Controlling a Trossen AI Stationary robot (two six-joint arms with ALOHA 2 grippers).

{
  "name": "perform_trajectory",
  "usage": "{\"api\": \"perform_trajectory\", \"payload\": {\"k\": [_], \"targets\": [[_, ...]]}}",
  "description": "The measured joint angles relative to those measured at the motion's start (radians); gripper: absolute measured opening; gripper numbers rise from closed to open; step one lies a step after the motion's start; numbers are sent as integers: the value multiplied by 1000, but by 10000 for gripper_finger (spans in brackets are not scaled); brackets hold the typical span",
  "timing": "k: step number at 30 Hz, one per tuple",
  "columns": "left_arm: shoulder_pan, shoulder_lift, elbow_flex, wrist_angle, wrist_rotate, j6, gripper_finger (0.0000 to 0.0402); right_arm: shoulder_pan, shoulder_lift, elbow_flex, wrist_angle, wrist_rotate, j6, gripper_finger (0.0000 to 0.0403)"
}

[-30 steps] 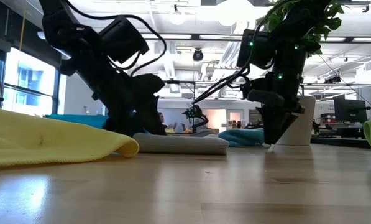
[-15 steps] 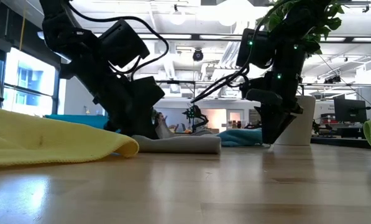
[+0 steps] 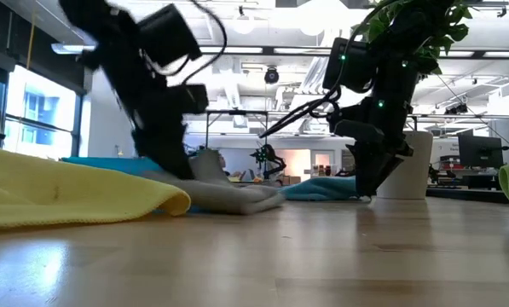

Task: Fold microfiber towels
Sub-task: Put the folded gray microfiber cloth into the bin

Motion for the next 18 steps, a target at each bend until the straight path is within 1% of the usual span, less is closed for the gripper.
{"api": "perform_trajectory", "payload": {"k": [4, 8, 12, 18], "targets": [[45, -37, 133, -362, -9, 176, 3, 0, 0, 0, 0, 0, 0, 115], [98, -38, 249, -614, -108, 341, 3, 0, 0, 0, 3, 0, 0, 115], [152, -38, 313, -710, -228, 507, 3, 0, 0, 0, 3, 0, 0, 115], [236, -38, 370, -812, -339, 664, 3, 0, 0, 0, 3, 0, 0, 115]]}}
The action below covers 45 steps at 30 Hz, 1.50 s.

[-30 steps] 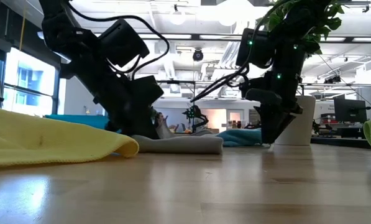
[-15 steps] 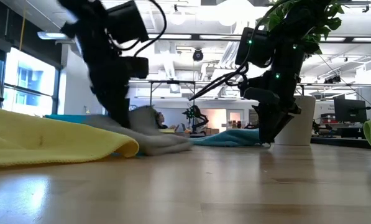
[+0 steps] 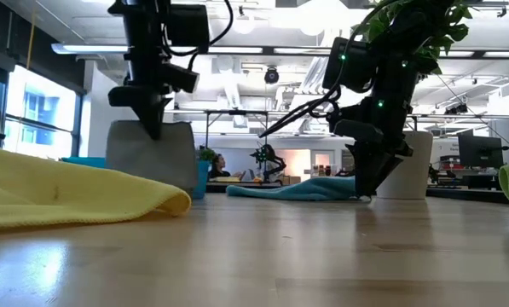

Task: Fold microfiber towels
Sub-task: Put the folded gray microfiber cloth into the bin

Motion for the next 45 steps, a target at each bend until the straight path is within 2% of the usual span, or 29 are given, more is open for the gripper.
{"api": "perform_trajectory", "payload": {"k": [15, 20, 25, 33, 41, 45], "targets": [[217, -12, 3, 39, -75, 299, 3, 0, 0, 0, 0, 0, 0, 115], [271, -3, 2, 113, -67, 429, 3, 0, 0, 0, 4, 0, 0, 115], [305, -3, 2, 137, -20, 478, 3, 0, 0, 0, 5, 0, 0, 115], [281, -23, 4, 124, -13, 461, 3, 0, 0, 0, 5, 0, 0, 115], [182, -75, 86, -41, 55, 442, 3, 0, 0, 0, 6, 0, 0, 115], [200, -41, 68, -40, 58, 457, 3, 0, 0, 0, 6, 0, 0, 115]]}}
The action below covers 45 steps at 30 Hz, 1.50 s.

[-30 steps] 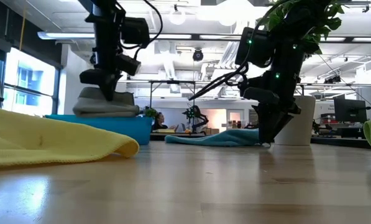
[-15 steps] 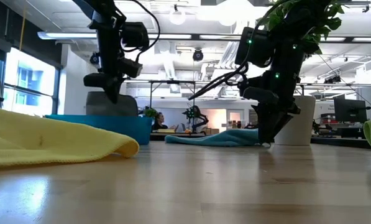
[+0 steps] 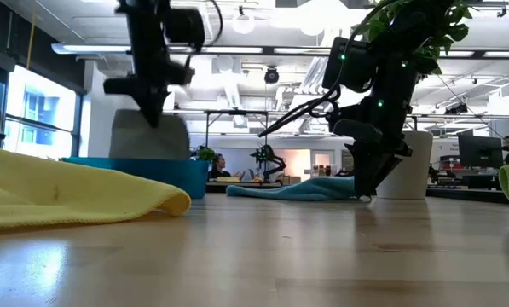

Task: Fold microfiber towels
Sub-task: Put the folded gray microfiber cloth into the bin, then fold the yellow microfiber cloth

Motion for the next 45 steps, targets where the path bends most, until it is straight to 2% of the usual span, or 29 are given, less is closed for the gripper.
{"api": "perform_trajectory", "payload": {"k": [9, 17, 25, 28, 31, 37, 41, 45], "targets": [[5, 70, -31, 0, 76, 9, 9, 0, 0, 0, 1, 0, 0, 115], [26, 71, -41, 65, 21, 4, 10, 0, 0, 0, 2, 0, 0, 115], [44, 72, -47, 85, 33, -63, 13, 0, 0, 0, 3, 0, 0, 115], [49, 72, -47, 84, 32, -124, 32, 0, 0, 0, 3, 0, 0, 115], [49, 72, -47, 84, 8, -172, 74, 0, 0, 0, 3, 0, 0, 115], [49, 65, -47, 92, -129, -276, 160, 0, 0, 0, 3, 0, 0, 115], [49, 49, -29, 83, -201, -355, 173, 0, 0, 0, 3, 0, 0, 115], [28, 10, 17, 33, -163, -421, 170, 0, 0, 0, 4, 0, 0, 115]]}}
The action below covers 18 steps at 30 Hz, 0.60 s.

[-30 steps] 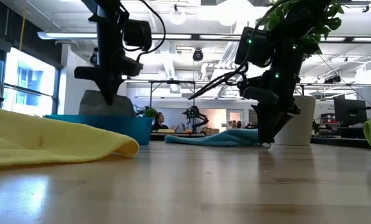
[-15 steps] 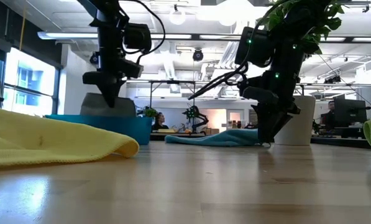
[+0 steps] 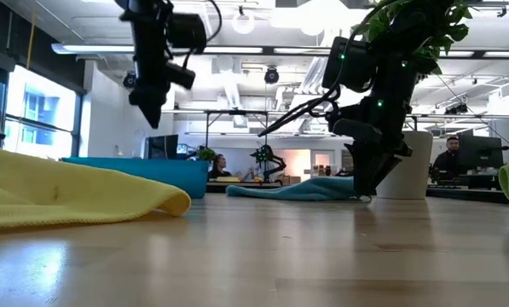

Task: Fold microfiber towels
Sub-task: Fold the yellow microfiber cloth

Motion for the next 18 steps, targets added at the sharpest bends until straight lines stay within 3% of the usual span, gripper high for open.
{"api": "perform_trajectory", "payload": {"k": [8, 18], "targets": [[-189, -100, 20, -116, 366, -390, 159, 0, 0, 0, 0, 0, 0, 115], [-651, -88, 19, -116, 329, -797, 157, 0, 0, 0, 0, 0, 0, 115]]}}
